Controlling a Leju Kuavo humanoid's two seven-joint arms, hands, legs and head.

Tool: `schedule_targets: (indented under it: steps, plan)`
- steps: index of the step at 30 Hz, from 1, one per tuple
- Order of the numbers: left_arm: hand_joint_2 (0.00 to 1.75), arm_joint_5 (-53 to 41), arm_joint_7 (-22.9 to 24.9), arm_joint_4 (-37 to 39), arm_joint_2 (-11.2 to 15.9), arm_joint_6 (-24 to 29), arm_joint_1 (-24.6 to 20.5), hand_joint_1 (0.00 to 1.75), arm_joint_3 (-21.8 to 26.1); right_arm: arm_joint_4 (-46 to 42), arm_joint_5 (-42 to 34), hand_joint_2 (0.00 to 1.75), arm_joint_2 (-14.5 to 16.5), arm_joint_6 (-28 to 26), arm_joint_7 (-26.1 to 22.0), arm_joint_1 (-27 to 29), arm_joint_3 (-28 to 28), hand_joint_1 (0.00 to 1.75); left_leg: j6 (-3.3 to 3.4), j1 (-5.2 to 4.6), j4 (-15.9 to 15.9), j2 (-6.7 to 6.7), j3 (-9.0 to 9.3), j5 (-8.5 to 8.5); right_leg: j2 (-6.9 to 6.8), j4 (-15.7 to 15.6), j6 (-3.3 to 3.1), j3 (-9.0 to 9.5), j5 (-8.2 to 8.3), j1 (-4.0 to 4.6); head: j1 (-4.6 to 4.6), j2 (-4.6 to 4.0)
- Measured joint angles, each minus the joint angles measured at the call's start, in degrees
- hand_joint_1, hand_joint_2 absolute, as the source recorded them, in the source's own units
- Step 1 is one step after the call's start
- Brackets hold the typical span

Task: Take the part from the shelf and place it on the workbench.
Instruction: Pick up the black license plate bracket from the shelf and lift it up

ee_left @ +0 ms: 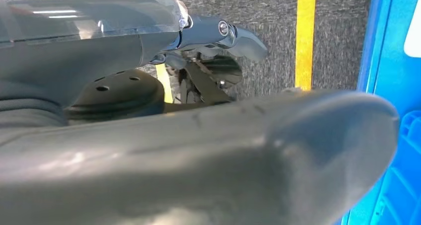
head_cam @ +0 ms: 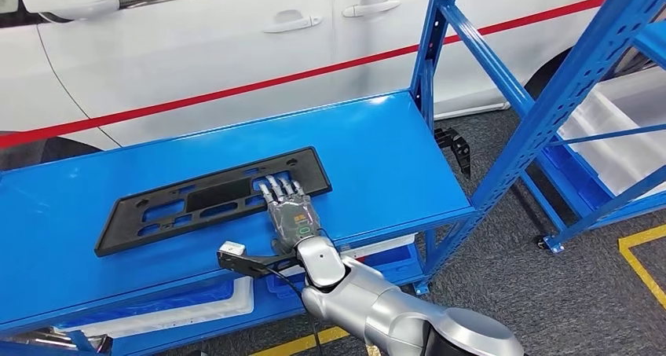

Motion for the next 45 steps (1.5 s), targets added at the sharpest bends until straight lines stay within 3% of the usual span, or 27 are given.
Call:
schedule_targets:
  steps: [1, 2, 4, 6, 8, 11, 12, 14, 16, 17, 19, 21, 23, 26, 28, 30, 31, 32, 33, 35, 37, 40, 42, 45]
  plan:
    - [0.00, 0.1, -0.1, 0.0, 0.0, 0.0, 0.1, 0.00, 0.0, 0.2, 0.2, 1.75, 0.0, 0.4, 0.4, -0.1, 0.1, 0.00, 0.03, -0.01, 1.0, 0.00, -0.44, 0.19, 0.02, 0.0, -0.04, 0.06, -0.03, 0.07, -0.01, 0.00]
    - [0.00, 0.1, -0.1, 0.0, 0.0, 0.0, 0.1, 0.00, 0.0, 0.4, 0.4, 1.75, 0.0, 0.7, 0.8, -0.2, 0.2, 0.00, 0.15, -0.02, -0.3, 0.00, 0.23, 1.51, 0.06, 0.0, -0.06, 0.18, -0.05, 0.11, -0.01, 0.00]
    - [0.00, 0.2, -0.2, 0.0, 0.0, 0.0, 0.2, 0.00, 0.0, 0.8, 0.5, 1.75, 0.0, 1.3, 1.6, -0.6, 0.3, 0.00, 0.62, -0.09, -7.5, 0.00, 3.70, 5.30, 0.15, 0.0, 0.01, 0.44, -0.13, 0.14, 0.01, 0.00]
    - [0.00, 0.2, -0.3, 0.0, 0.0, 0.0, 0.1, 0.00, 0.0, 1.3, 0.7, 1.75, 0.0, 1.8, 2.3, -1.2, 0.3, 0.00, 1.11, -0.38, -13.7, -0.01, 6.64, 7.18, 0.19, 0.1, 0.34, 0.43, -0.16, 0.26, 0.03, 0.00]
    - [0.00, 0.2, -0.3, 0.0, 0.0, 0.0, 0.2, 0.00, 0.0, 1.9, 0.8, 1.75, 0.0, 2.3, 2.7, -1.7, 0.3, 0.00, 1.50, -0.68, -15.3, -0.07, 7.37, 7.24, 0.17, 0.0, 0.88, 0.33, -0.04, 0.30, 0.04, 0.00]
    - [0.00, 0.2, -0.3, 0.0, -0.2, 0.0, 0.4, 0.00, 0.0, 2.6, 1.1, 1.75, 0.0, 2.7, 3.0, -2.1, 0.3, 0.00, 2.41, -0.35, -16.1, -0.03, 7.73, 7.83, 0.14, 0.6, 1.84, 0.27, -0.62, 0.28, 0.07, 0.00]
    - [0.00, 0.2, -0.2, 0.0, -0.2, 0.0, 0.4, 0.00, 0.0, 2.8, 1.1, 1.75, 0.0, 2.7, 3.0, -2.2, 0.3, 0.00, 2.64, -0.22, -16.4, 0.02, 7.86, 8.02, 0.13, 2.0, 2.13, -0.32, -1.66, 0.25, 0.08, 0.00]
    - [0.00, 0.1, -0.2, 0.0, -0.3, -0.1, 0.4, 0.00, 0.0, 3.3, 1.2, 1.75, 0.0, 2.9, 3.4, -2.2, 0.4, 0.00, 2.84, -0.24, -16.5, 0.09, 7.89, 8.15, 0.10, 7.8, 2.59, -3.00, -4.89, 0.04, 0.09, 0.00]
    - [0.00, 0.0, 0.0, 0.0, -0.3, -0.2, 0.4, 0.00, 0.0, 3.9, 1.3, 1.75, 0.0, 3.3, 4.3, -2.3, 0.6, 0.00, 2.88, -0.26, -16.5, 0.14, 7.83, 8.17, 0.07, 13.1, 2.79, -5.45, -6.67, -0.16, 0.09, 0.00]
    - [0.00, -0.2, 0.1, 0.0, -0.3, -0.3, 0.5, 0.00, 0.0, 4.1, 1.5, 1.75, 0.0, 3.5, 4.8, -2.3, 0.7, 0.00, 2.87, -0.25, -16.4, 0.14, 7.85, 8.17, 0.05, 13.3, 2.78, -5.49, -6.10, -0.26, 0.09, 0.00]
    - [0.00, -0.4, 0.3, 0.0, -0.5, -0.4, 0.4, 0.00, 0.0, 4.5, 1.6, 1.75, 0.0, 3.8, 5.5, -2.6, 0.7, 0.00, 2.76, -0.24, -16.3, 0.06, 7.93, 8.10, -0.01, 8.1, 2.60, -2.73, -2.81, -0.44, 0.09, 0.00]
    - [0.00, -0.7, 0.3, 0.0, -0.8, -0.5, 0.4, 0.00, -0.1, 4.9, 1.7, 1.75, 0.0, 3.9, 5.9, -3.0, 0.7, 0.00, 2.30, -0.47, -15.9, -0.07, 7.80, 7.88, -0.02, 2.1, 2.23, 0.31, -0.74, -0.40, 0.07, 0.00]
    - [0.00, -0.9, 0.4, 0.0, -0.9, -0.6, 0.4, 0.00, -0.2, 5.2, 1.9, 1.75, 0.0, 4.1, 6.0, -3.2, 0.7, 0.00, 1.67, -0.62, -15.7, -0.12, 7.64, 7.76, 0.11, 0.0, 1.69, 1.14, -0.62, -0.15, 0.03, 0.00]
    - [0.00, -1.2, 0.5, 0.0, -1.0, -0.7, 0.4, 0.00, -0.4, 5.6, 2.2, 1.75, 0.0, 4.4, 6.1, -3.5, 0.7, 0.00, 0.77, -0.32, -15.1, -0.07, 7.44, 7.08, 0.18, -0.3, 0.66, 1.18, -0.30, -0.14, 0.03, 0.00]
    - [0.00, -1.4, 0.6, 0.0, -1.1, -0.8, 0.4, 0.00, -0.6, 5.9, 2.3, 1.75, 0.0, 4.6, 6.1, -3.6, 0.7, 0.00, 0.34, -0.17, -10.6, -0.04, 5.55, 4.14, 0.03, -0.5, 0.13, 1.24, -0.09, -0.24, -0.01, 0.00]
    - [0.00, -1.5, 0.6, 0.0, -1.1, -0.8, 0.5, 0.00, -0.7, 6.2, 2.3, 1.75, 0.0, 4.7, 6.1, -3.6, 0.7, 0.00, 0.09, -0.12, -3.0, -0.03, 2.26, 0.53, -0.07, -0.5, -0.11, 1.13, -0.07, -0.07, -0.03, 0.00]
    - [0.00, -1.5, 0.7, 0.0, -1.1, -0.8, 0.5, 0.00, -0.8, 6.3, 2.3, 1.75, 0.0, 4.7, 6.1, -3.6, 0.7, 0.00, 0.05, -0.11, -0.3, -0.03, 1.10, -0.22, -0.09, -0.5, -0.16, 1.11, -0.07, 0.04, -0.03, 0.00]
    - [0.00, -1.6, 0.7, 0.0, -1.1, -0.8, 0.5, 0.00, -0.8, 6.4, 2.3, 1.75, 0.0, 4.7, 6.1, -3.5, 0.7, 0.00, 0.11, -0.12, 0.4, -0.03, 0.87, 0.17, -0.09, -0.5, -0.18, 1.13, -0.08, 0.14, -0.03, 0.00]
    - [0.00, -1.6, 0.7, 0.0, -1.1, -0.8, 0.6, 0.00, -0.8, 6.5, 2.3, 1.75, 0.0, 4.7, 6.1, -3.6, 0.7, 0.00, 0.27, -0.14, -1.2, -0.03, 1.69, 1.58, -0.06, -0.4, -0.19, 1.19, -0.09, 0.22, -0.03, 0.00]
    - [0.00, -1.8, 0.8, 0.0, -1.1, -0.9, 0.5, 0.00, -0.9, 6.7, 2.3, 1.75, 0.1, 4.6, 6.1, -3.6, 0.7, 0.00, 0.88, -0.26, -8.8, -0.03, 5.43, 5.38, -0.01, -0.4, -0.16, 1.39, -0.11, 0.36, -0.02, 0.00]
    - [0.00, -2.2, 1.0, 0.0, -1.1, -1.0, 0.3, 0.00, -1.1, 7.0, 2.3, 1.75, 0.1, 4.5, 6.1, -3.8, 0.7, 0.00, 1.48, -0.57, -14.6, -0.01, 8.22, 7.01, 0.03, -0.4, 0.14, 1.28, -0.08, 0.49, 0.00, 0.00]
    - [0.00, -2.4, 1.2, 0.0, -1.2, -1.0, 0.2, 0.00, -1.4, 7.7, 2.2, 1.75, 0.1, 4.2, 6.1, -4.1, 0.7, 0.00, 2.13, -0.73, -16.2, 0.01, 8.78, 7.19, 0.07, -0.4, 1.00, 1.11, 0.06, 0.48, 0.03, 0.00]
    - [0.00, -2.7, 1.4, 0.0, -1.2, -1.0, 0.0, 0.00, -1.5, 8.2, 2.1, 1.75, 0.1, 4.1, 6.1, -4.2, 0.7, 0.00, 2.83, -0.47, -16.9, 0.09, 9.06, 7.44, 0.08, 1.1, 1.63, 0.44, -0.89, 0.42, 0.07, 0.00]
    - [0.00, -2.9, 1.5, 0.0, -1.3, -1.0, -0.2, 0.00, -1.8, 9.0, 2.1, 1.75, 0.0, 3.9, 6.0, -4.2, 0.7, 0.00, 3.63, -0.38, -17.3, 0.14, 9.25, 6.93, 0.08, 10.6, 2.31, -4.74, -4.83, 0.14, 0.11, 0.00]
